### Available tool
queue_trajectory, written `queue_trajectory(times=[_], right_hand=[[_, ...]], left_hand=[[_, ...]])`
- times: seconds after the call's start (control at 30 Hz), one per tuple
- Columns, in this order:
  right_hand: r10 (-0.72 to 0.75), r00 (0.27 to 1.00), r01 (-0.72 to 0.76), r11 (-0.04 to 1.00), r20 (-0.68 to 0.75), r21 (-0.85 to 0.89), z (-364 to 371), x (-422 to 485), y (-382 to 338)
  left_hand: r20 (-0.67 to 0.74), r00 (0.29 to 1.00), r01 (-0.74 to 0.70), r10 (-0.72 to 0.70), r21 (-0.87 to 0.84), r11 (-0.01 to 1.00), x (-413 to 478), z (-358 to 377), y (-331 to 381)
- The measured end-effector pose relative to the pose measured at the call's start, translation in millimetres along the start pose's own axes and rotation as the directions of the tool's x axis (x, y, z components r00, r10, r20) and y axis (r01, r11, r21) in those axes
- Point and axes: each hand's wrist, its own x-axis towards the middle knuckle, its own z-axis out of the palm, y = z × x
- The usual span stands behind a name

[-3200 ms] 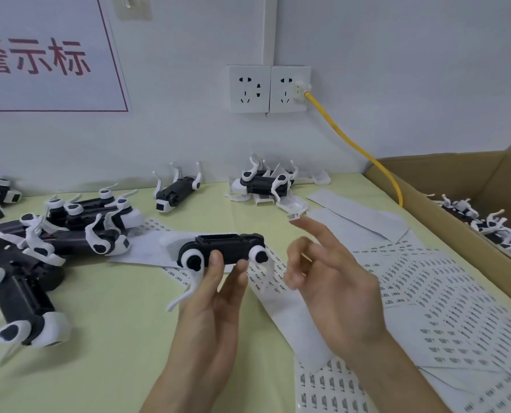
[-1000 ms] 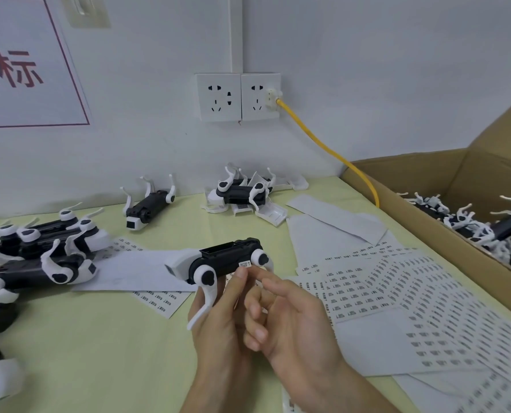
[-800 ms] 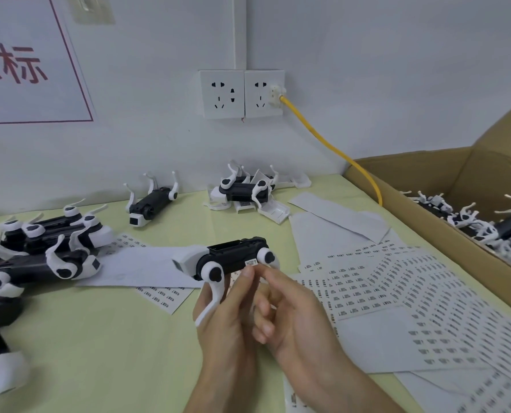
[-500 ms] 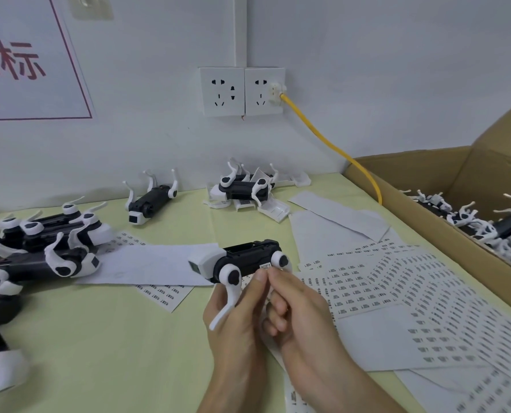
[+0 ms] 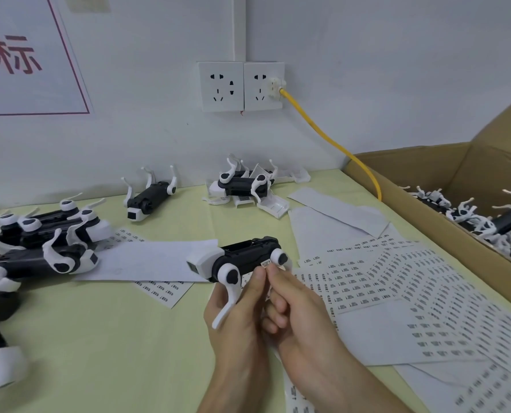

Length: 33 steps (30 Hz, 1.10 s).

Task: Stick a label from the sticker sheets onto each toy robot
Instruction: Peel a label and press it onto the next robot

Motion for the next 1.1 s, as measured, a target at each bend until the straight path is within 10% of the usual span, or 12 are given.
queue_trajectory(times=[1.1], right_hand=[[0.074,0.997,-0.074,0.997,-0.029,-0.017,-2,1,0]], left_hand=[[-0.097,0.992,-0.069,0.077,0.085,0.994,10,-10,-13]])
